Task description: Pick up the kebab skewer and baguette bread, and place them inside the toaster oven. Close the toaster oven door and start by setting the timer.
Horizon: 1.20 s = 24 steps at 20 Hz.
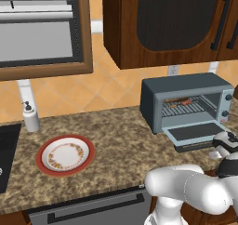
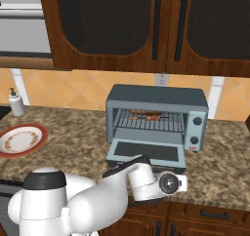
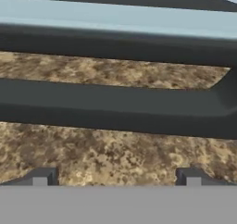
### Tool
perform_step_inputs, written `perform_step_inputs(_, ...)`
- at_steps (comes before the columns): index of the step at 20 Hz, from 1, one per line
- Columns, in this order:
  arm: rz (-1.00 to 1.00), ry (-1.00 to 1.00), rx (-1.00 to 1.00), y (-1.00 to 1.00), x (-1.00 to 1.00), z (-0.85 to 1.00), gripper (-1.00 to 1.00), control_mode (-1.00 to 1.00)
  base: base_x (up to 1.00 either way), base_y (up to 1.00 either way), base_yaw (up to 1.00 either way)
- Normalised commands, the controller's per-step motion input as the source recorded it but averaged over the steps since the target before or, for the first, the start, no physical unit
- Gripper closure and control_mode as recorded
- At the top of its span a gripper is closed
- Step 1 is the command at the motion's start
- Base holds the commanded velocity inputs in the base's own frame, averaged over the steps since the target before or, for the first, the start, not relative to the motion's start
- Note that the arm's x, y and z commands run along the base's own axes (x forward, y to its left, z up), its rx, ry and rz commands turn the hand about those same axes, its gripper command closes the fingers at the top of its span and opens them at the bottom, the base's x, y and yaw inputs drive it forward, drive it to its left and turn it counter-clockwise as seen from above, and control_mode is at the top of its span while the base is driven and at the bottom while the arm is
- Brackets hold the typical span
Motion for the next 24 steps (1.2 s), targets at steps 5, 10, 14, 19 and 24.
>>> perform_step_inputs(5,0.0,-0.04,0.03,0.0,0.21,0.0,-1.0,-1.0,0.0,0.0,0.0)
perform_step_inputs(10,0.0,-0.09,0.09,0.0,0.31,0.0,-1.0,-1.0,0.0,0.0,0.0)
perform_step_inputs(14,0.0,-0.12,0.09,0.0,0.29,0.0,-1.0,-1.0,0.0,0.0,0.0)
perform_step_inputs(19,0.0,-0.09,0.08,0.0,0.2,0.35,-1.0,-1.0,0.0,0.0,0.0)
perform_step_inputs(24,0.0,-0.07,0.02,0.0,0.0,0.73,-1.0,-1.0,0.0,0.0,0.0)
